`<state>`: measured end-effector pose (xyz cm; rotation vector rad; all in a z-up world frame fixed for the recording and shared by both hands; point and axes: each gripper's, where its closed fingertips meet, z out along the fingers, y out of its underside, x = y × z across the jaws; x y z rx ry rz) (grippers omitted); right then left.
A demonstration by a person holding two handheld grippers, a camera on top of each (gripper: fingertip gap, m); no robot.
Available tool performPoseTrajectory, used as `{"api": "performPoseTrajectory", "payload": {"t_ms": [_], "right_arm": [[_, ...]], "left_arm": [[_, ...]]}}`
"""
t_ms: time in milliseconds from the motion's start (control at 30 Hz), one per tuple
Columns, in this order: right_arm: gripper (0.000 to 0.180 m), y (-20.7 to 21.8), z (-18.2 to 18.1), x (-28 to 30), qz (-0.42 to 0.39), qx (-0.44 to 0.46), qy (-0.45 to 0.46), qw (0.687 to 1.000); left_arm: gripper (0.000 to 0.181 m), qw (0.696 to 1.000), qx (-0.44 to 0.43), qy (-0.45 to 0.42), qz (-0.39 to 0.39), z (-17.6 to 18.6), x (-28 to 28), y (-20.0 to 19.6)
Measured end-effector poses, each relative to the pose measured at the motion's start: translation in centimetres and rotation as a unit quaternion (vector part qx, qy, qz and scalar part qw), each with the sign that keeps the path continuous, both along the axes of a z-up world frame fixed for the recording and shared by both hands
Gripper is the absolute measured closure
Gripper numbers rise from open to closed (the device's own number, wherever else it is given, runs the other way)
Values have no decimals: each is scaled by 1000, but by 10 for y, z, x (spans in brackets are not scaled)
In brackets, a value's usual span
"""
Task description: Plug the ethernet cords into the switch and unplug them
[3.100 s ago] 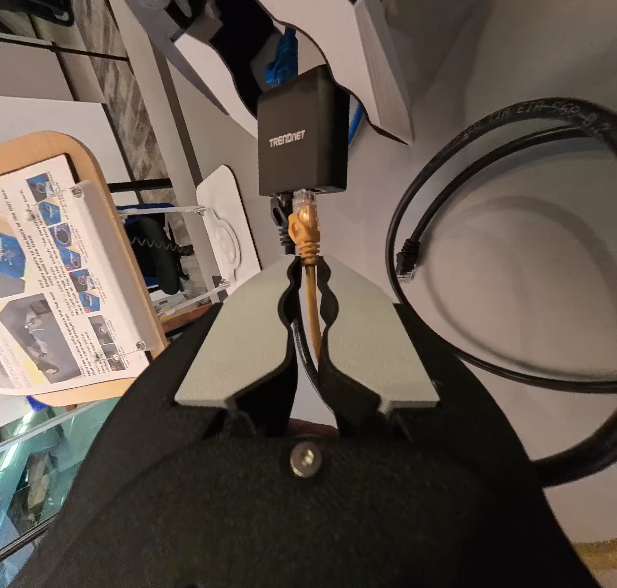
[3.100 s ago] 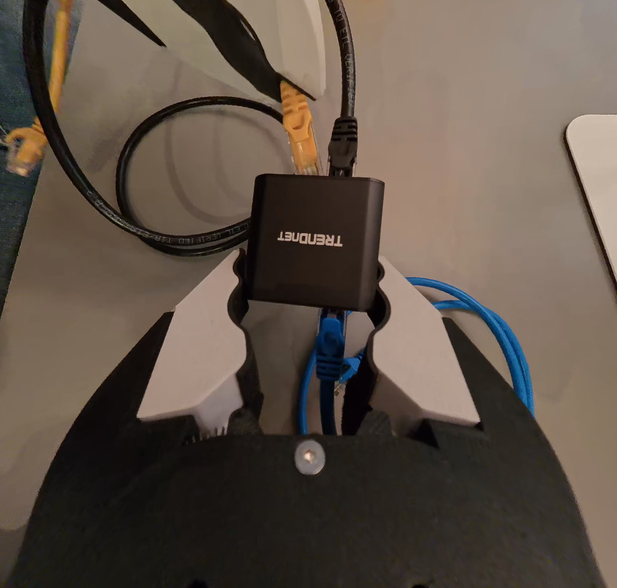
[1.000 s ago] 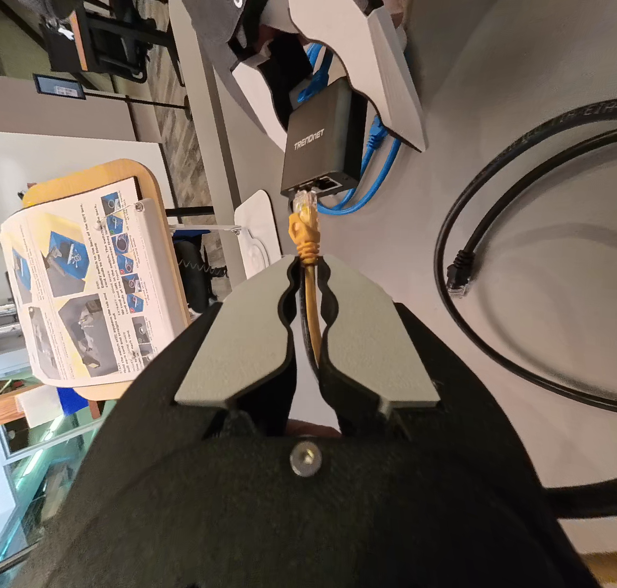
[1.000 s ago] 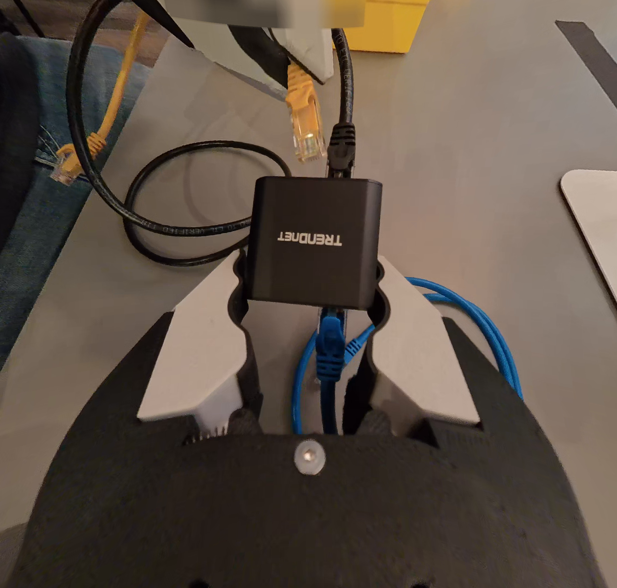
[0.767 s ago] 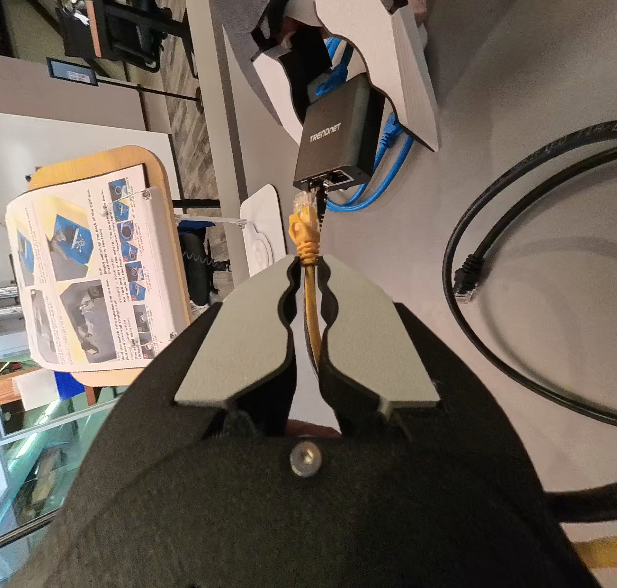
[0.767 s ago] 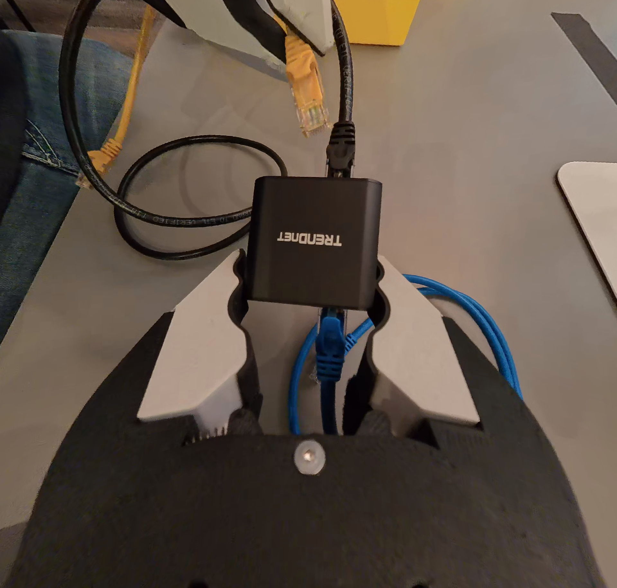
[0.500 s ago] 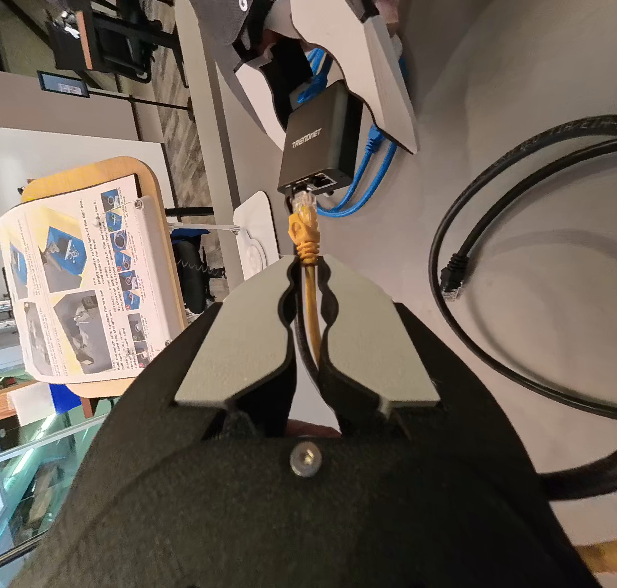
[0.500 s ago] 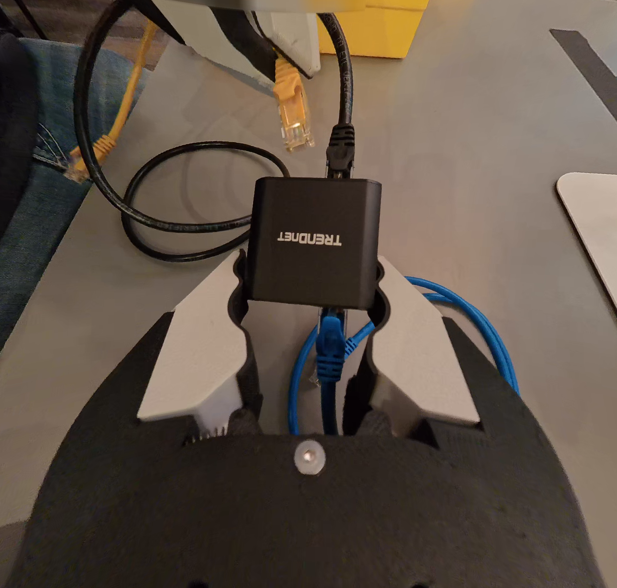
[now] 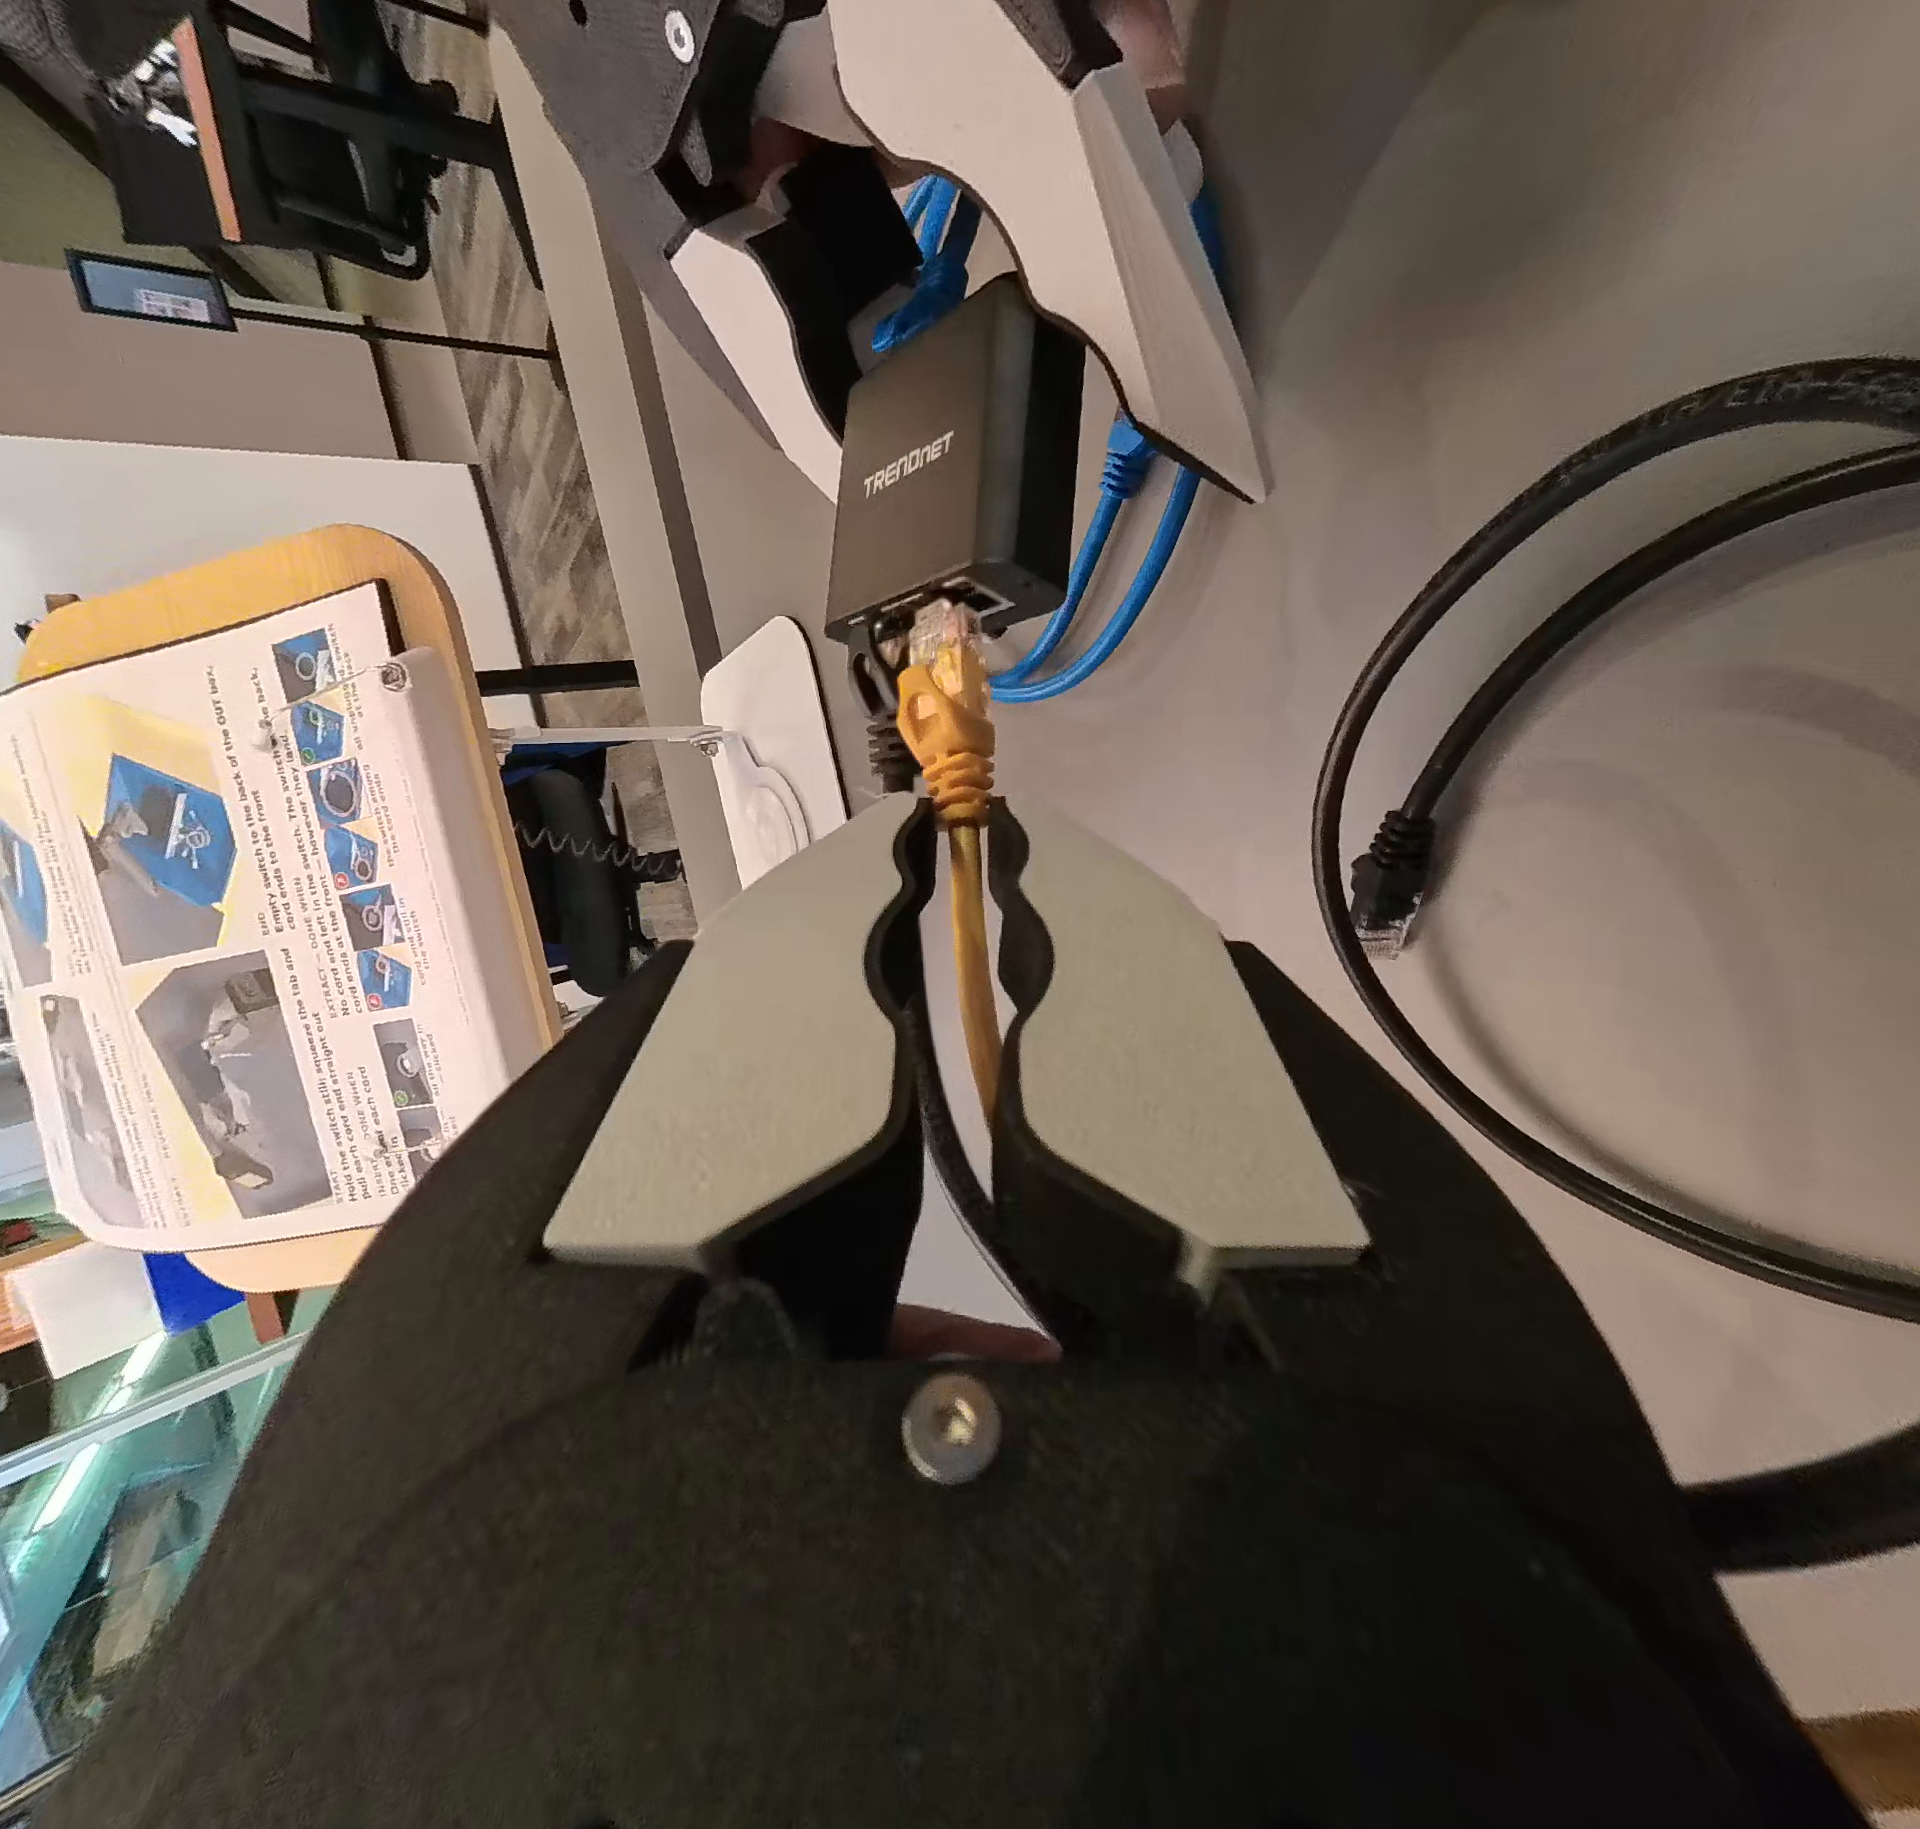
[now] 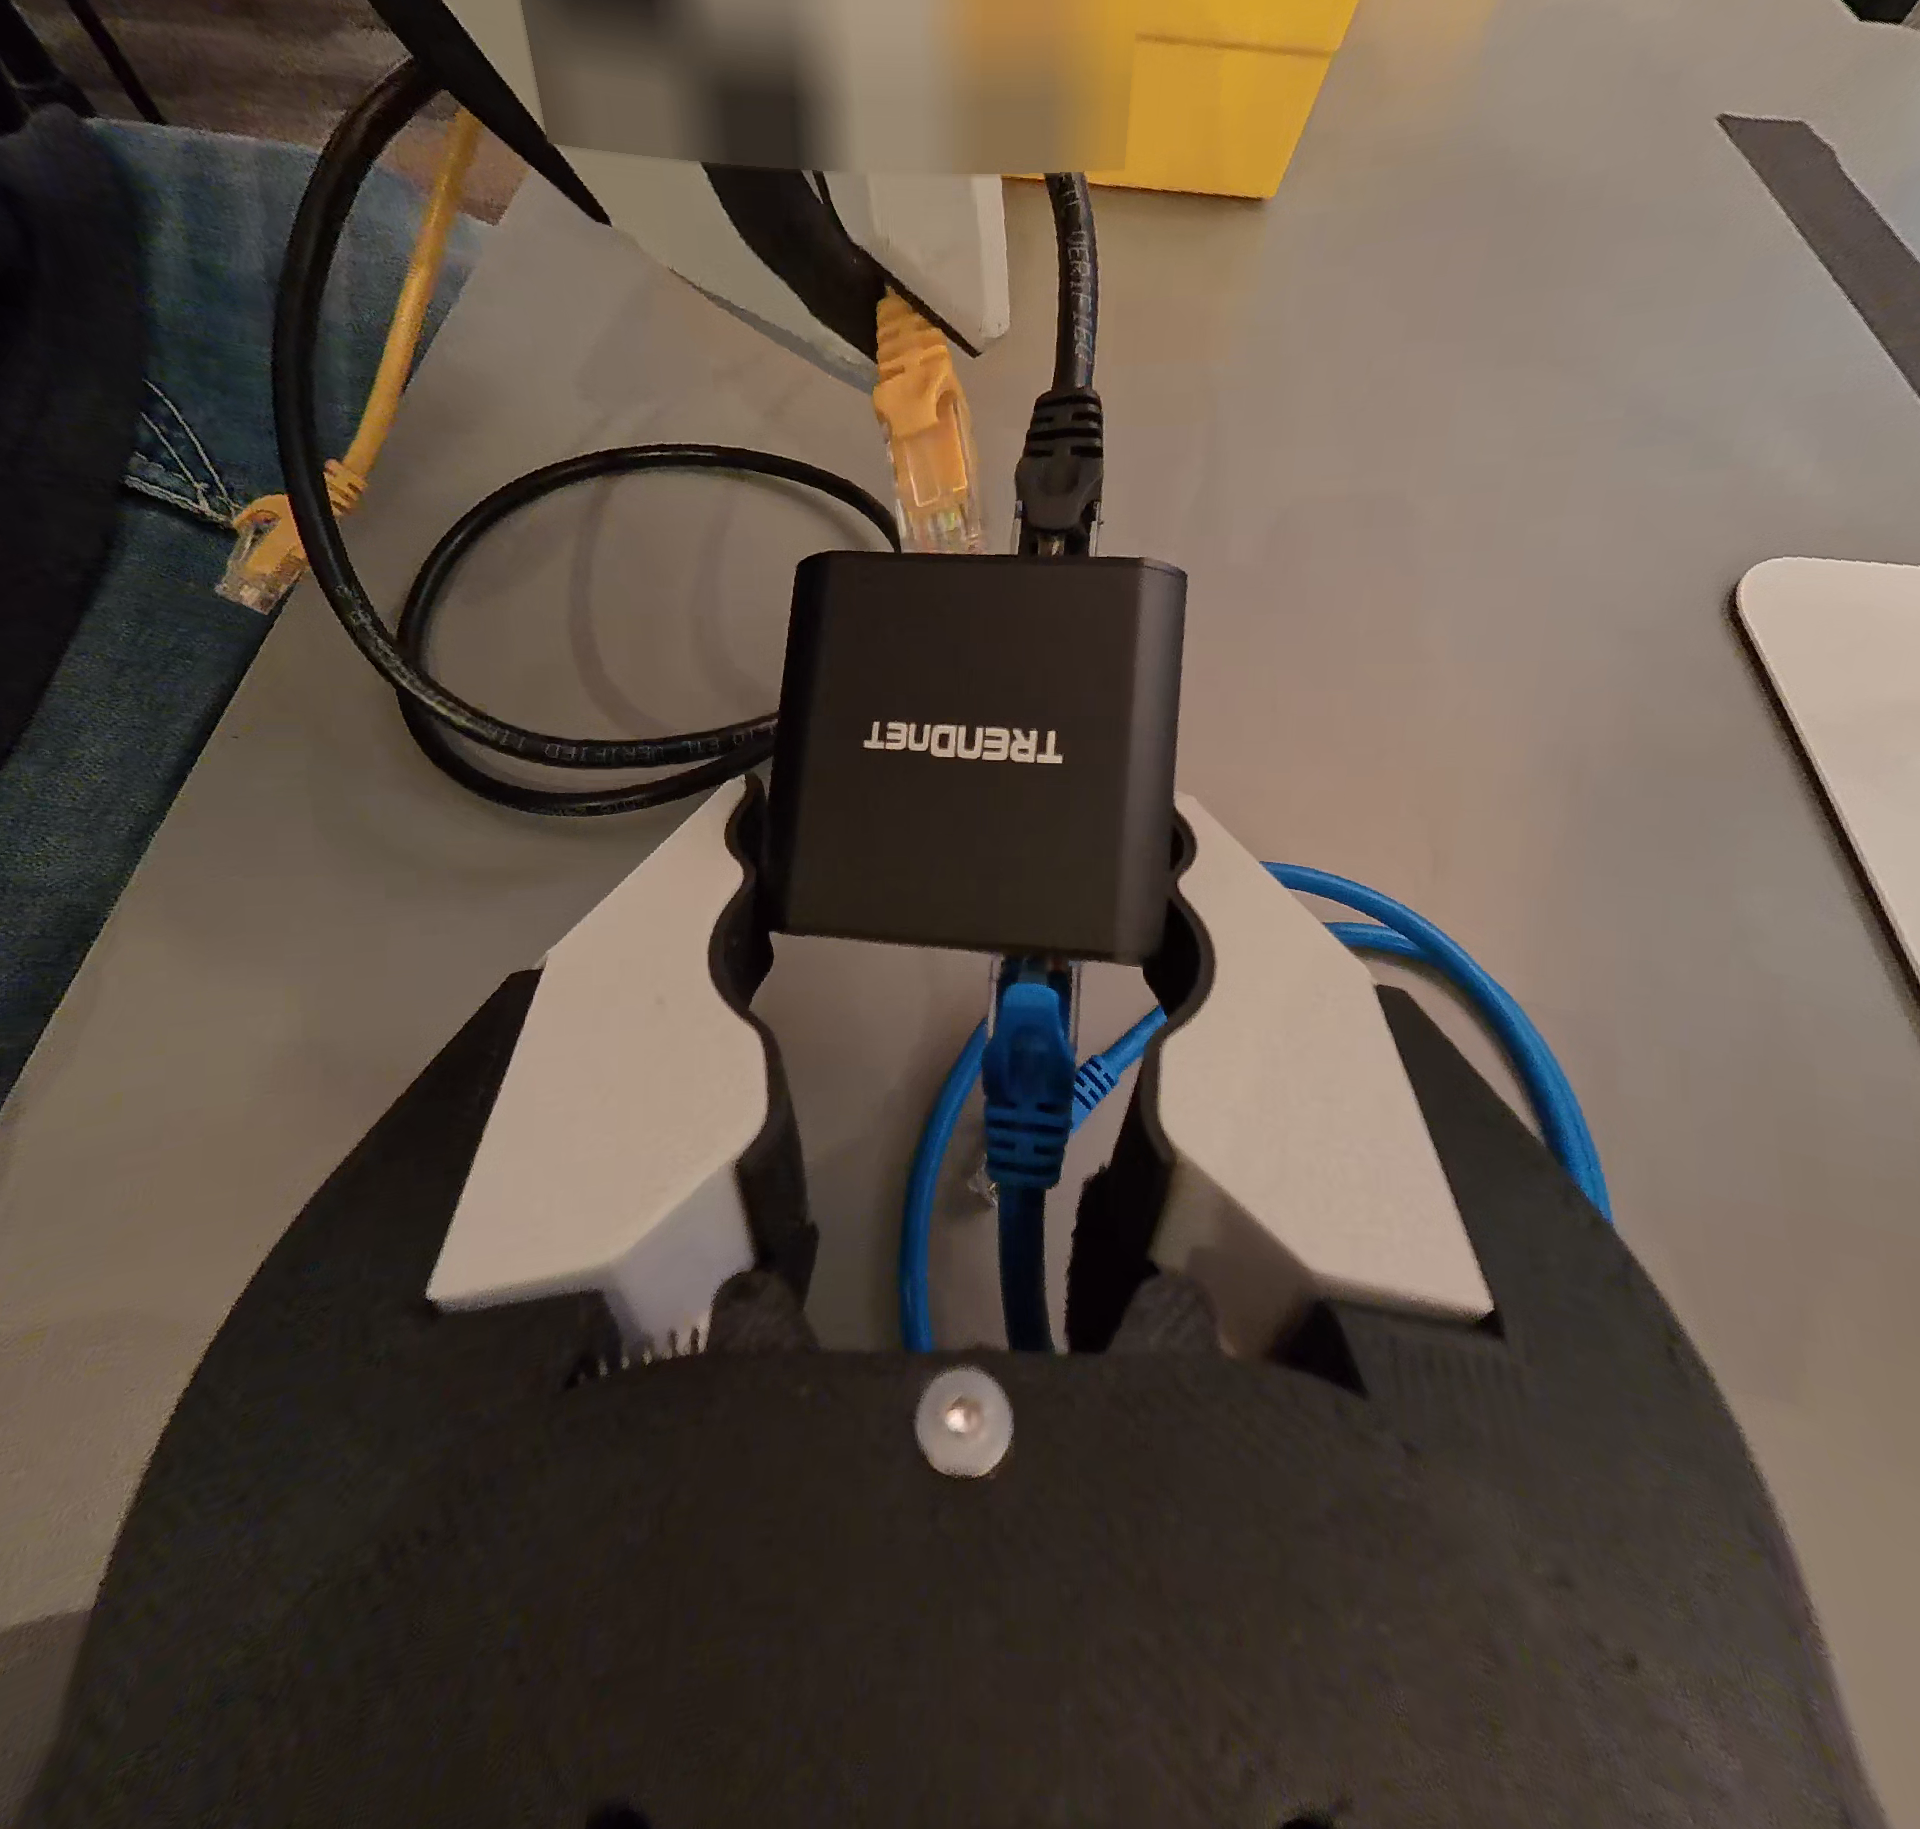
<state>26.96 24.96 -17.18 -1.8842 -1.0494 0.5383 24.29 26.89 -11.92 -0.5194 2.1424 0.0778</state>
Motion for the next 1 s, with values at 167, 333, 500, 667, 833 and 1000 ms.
{"api": "performPoseTrajectory", "payload": {"t_ms": [167,333,500,667,833,1000], "right_arm": [[109,0,-2,0,2,-2,-2,1000],[109,-1,-1,-1,4,-1,-1,1000],[110,-3,-1,-2,8,-1,-2,1000],[109,-3,-2,-2,9,-8,0,1000],[110,-4,-1,-2,10,-11,9,1000],[109,-5,1,-3,13,-6,9,1000]], "left_arm": [[171,1000,4,3,-6,-2,0,-2],[171,1000,2,10,-15,-3,0,-3],[171,1000,6,11,-13,-3,0,-1],[171,1000,16,18,-20,-5,-1,0],[171,999,21,23,-23,-5,-1,-2],[171,999,27,38,-18,-6,-2,-2]]}}
